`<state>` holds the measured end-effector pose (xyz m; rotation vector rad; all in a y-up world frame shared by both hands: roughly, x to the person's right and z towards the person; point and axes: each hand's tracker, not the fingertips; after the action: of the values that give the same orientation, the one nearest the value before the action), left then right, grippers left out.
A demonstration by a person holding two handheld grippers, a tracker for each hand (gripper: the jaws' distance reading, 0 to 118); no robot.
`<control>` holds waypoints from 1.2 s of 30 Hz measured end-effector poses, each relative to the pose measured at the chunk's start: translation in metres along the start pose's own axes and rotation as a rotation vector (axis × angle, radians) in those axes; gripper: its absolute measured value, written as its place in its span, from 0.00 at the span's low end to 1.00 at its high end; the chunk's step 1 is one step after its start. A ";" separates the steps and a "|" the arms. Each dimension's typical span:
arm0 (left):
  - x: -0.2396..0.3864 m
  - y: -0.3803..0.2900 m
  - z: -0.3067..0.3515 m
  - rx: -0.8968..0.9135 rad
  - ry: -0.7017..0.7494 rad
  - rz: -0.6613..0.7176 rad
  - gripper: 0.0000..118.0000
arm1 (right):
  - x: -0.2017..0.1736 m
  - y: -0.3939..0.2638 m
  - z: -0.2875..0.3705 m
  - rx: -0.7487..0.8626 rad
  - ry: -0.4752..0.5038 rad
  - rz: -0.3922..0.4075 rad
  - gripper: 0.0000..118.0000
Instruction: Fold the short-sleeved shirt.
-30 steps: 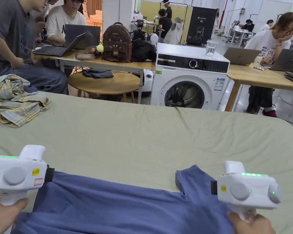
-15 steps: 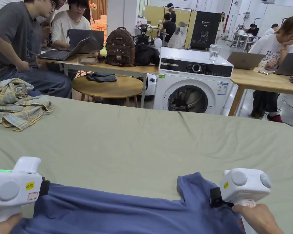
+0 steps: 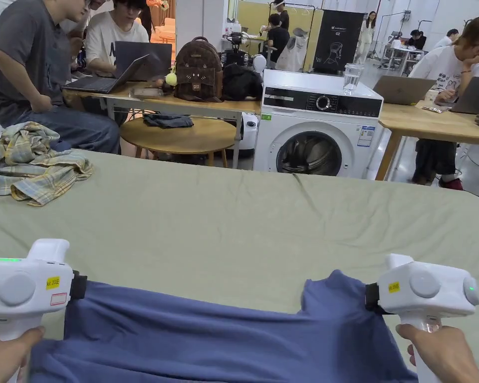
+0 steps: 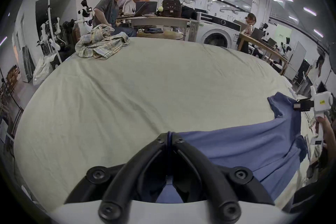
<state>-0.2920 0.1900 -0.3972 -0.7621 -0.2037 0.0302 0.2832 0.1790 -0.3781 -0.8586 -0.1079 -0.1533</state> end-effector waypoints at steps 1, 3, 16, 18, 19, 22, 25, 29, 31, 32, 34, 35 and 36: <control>-0.001 -0.001 0.006 0.009 -0.005 0.000 0.00 | -0.001 -0.004 0.014 0.010 0.002 0.006 0.00; -0.003 -0.005 0.017 0.021 -0.009 0.001 0.00 | -0.002 -0.013 0.038 0.040 -0.002 0.006 0.00; -0.017 -0.058 0.090 0.030 -0.066 0.025 0.00 | -0.018 -0.104 0.148 0.035 -0.028 0.079 0.00; -0.017 -0.069 0.092 -0.002 -0.066 0.010 0.00 | -0.020 -0.117 0.150 -0.029 -0.048 0.122 0.00; -0.017 -0.075 0.092 -0.035 -0.069 -0.005 0.00 | -0.020 -0.124 0.149 -0.029 -0.060 0.117 0.00; -0.015 -0.091 0.088 -0.135 -0.064 -0.049 0.00 | -0.019 -0.143 0.137 -0.137 -0.083 0.153 0.00; -0.014 -0.106 0.076 -0.254 -0.061 -0.073 0.00 | -0.017 -0.158 0.117 -0.249 -0.108 0.173 0.00; -0.011 -0.120 0.056 -0.345 -0.038 -0.069 0.00 | -0.011 -0.171 0.086 -0.290 -0.132 0.144 0.00; -0.009 -0.125 0.049 -0.338 -0.026 -0.057 0.00 | -0.013 -0.177 0.074 -0.295 -0.133 0.146 0.00; -0.007 -0.125 0.049 -0.324 -0.013 -0.056 0.00 | -0.015 -0.178 0.075 -0.291 -0.140 0.142 0.00; -0.005 -0.127 0.047 -0.325 0.005 -0.041 0.00 | -0.019 -0.178 0.074 -0.283 -0.156 0.147 0.00; -0.005 -0.127 0.047 -0.324 0.009 -0.042 0.00 | -0.020 -0.177 0.072 -0.284 -0.164 0.149 0.00; -0.004 -0.126 0.048 -0.323 0.013 -0.038 0.00 | -0.022 -0.177 0.074 -0.285 -0.172 0.150 0.00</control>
<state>-0.3113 0.1310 -0.2779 -1.0800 -0.2130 -0.0448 0.2275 0.1235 -0.2022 -1.1600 -0.1855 0.0480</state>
